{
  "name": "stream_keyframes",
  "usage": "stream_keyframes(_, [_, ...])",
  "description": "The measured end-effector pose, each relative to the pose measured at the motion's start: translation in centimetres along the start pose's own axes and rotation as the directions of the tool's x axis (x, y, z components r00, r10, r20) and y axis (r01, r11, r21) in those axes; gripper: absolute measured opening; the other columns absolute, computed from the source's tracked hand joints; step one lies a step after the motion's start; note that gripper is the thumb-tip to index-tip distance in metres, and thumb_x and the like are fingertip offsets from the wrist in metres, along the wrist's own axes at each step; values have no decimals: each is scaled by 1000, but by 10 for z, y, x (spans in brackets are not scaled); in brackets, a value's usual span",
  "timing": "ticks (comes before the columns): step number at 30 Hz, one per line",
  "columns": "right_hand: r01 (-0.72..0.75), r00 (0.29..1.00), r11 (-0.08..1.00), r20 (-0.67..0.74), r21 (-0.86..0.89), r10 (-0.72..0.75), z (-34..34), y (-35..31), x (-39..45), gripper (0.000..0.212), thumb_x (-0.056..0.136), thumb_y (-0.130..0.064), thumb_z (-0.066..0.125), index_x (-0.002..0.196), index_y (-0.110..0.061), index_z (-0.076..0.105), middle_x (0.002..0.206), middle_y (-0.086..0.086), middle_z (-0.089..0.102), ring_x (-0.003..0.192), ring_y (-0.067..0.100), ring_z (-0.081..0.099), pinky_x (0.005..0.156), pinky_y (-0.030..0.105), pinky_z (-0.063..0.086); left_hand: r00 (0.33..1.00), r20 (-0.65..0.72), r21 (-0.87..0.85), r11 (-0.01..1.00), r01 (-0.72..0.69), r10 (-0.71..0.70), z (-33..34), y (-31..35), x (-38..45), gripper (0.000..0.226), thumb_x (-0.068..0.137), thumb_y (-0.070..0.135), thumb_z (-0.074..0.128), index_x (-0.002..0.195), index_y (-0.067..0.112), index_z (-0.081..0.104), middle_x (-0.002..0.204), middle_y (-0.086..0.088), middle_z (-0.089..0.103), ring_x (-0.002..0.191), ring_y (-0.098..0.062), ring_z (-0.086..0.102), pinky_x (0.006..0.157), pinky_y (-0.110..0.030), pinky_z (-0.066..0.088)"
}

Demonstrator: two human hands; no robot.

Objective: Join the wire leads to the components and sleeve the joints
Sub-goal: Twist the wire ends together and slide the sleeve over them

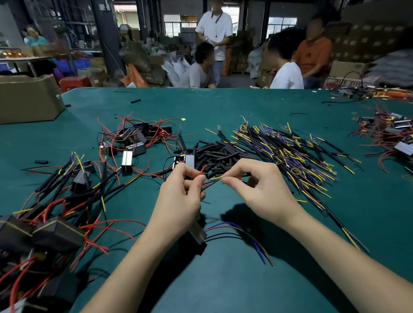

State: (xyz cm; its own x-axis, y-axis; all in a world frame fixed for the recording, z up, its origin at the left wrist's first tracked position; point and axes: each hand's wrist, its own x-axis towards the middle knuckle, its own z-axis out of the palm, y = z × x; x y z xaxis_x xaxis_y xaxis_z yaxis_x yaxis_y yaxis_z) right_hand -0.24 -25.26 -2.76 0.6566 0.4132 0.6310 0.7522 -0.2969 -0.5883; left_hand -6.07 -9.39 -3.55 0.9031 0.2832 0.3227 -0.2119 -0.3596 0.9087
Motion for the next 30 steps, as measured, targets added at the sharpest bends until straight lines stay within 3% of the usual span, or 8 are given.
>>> stream_keyframes(3, [-295, 955, 909, 92, 294, 280, 6, -5, 0, 20, 86, -4, 67, 70, -16, 66, 65, -8, 65, 62, 2, 56, 60, 10, 42, 999, -8, 67, 996, -51, 52, -2, 1, 0, 16, 95, 15, 54, 82, 21, 48, 46, 18, 53, 46, 0, 47, 66, -33, 50])
stream_keyframes(6, [-418, 908, 837, 194, 354, 372, 7, -5, -1, 17, 88, -5, 65, 73, -12, 66, 66, 2, 65, 57, 4, 55, 49, 8, 38, 999, -3, 100, 994, -53, 53, -3, 0, 1, 16, 96, 16, 53, 82, 21, 47, 45, 17, 51, 45, -4, 43, 58, -34, 45])
stream_keyframes(10, [-471, 876, 851, 237, 231, 420, -2, 0, 7, 11, 87, -16, 67, 77, -19, 70, 70, -4, 68, 56, 3, 57, 44, 12, 38, 999, -41, -4, 1000, -8, 8, -1, 2, -2, 15, 96, 15, 53, 81, 17, 49, 54, 8, 57, 44, -6, 48, 47, -16, 37])
stream_keyframes(13, [-494, 862, 856, -41, 152, 505, -23, 20, 24, 14, 87, -21, 67, 73, -22, 70, 70, -1, 69, 52, 4, 56, 48, 13, 40, 986, -127, 83, 992, -97, 107, 1, 5, -4, 16, 91, 13, 61, 77, 20, 57, 73, 9, 57, 60, 4, 50, 57, -9, 38])
stream_keyframes(16, [-611, 784, 782, -235, -123, 575, -44, 48, 35, 14, 87, -18, 63, 81, -12, 74, 73, 2, 68, 69, 16, 61, 71, 27, 50, 979, -150, 90, 988, -123, 136, 3, 5, -4, 13, 87, 14, 67, 77, 21, 62, 74, 10, 57, 63, 3, 48, 61, -11, 37])
stream_keyframes(19, [-652, 751, 665, -190, -364, 632, -48, 65, 34, 14, 87, -19, 61, 77, -17, 70, 82, 5, 69, 83, 23, 60, 77, 32, 49, 988, -116, 13, 994, -106, 107, 4, 6, -7, 13, 87, 14, 67, 77, 21, 64, 69, 9, 63, 61, 3, 52, 60, -14, 40])
stream_keyframes(23, [-653, 712, 562, -160, -508, 683, -34, 68, 37, 18, 86, -35, 67, 84, -18, 72, 97, 10, 68, 95, 30, 60, 73, 31, 43, 995, -78, -71, 996, -61, 56, 5, 6, -8, 7, 91, 12, 62, 84, 14, 62, 72, -3, 70, 66, -6, 63, 69, -28, 49])
stream_keyframes(30, [-644, 585, 362, -129, -673, 801, -30, 62, 54, 44, 85, -46, 61, 108, -8, 55, 124, 12, 56, 108, 31, 55, 79, 34, 37, 998, -57, -167, 986, -16, 6, 7, 2, -6, 11, 93, 12, 58, 83, 16, 57, 66, -4, 71, 58, -8, 61, 62, -15, 47])
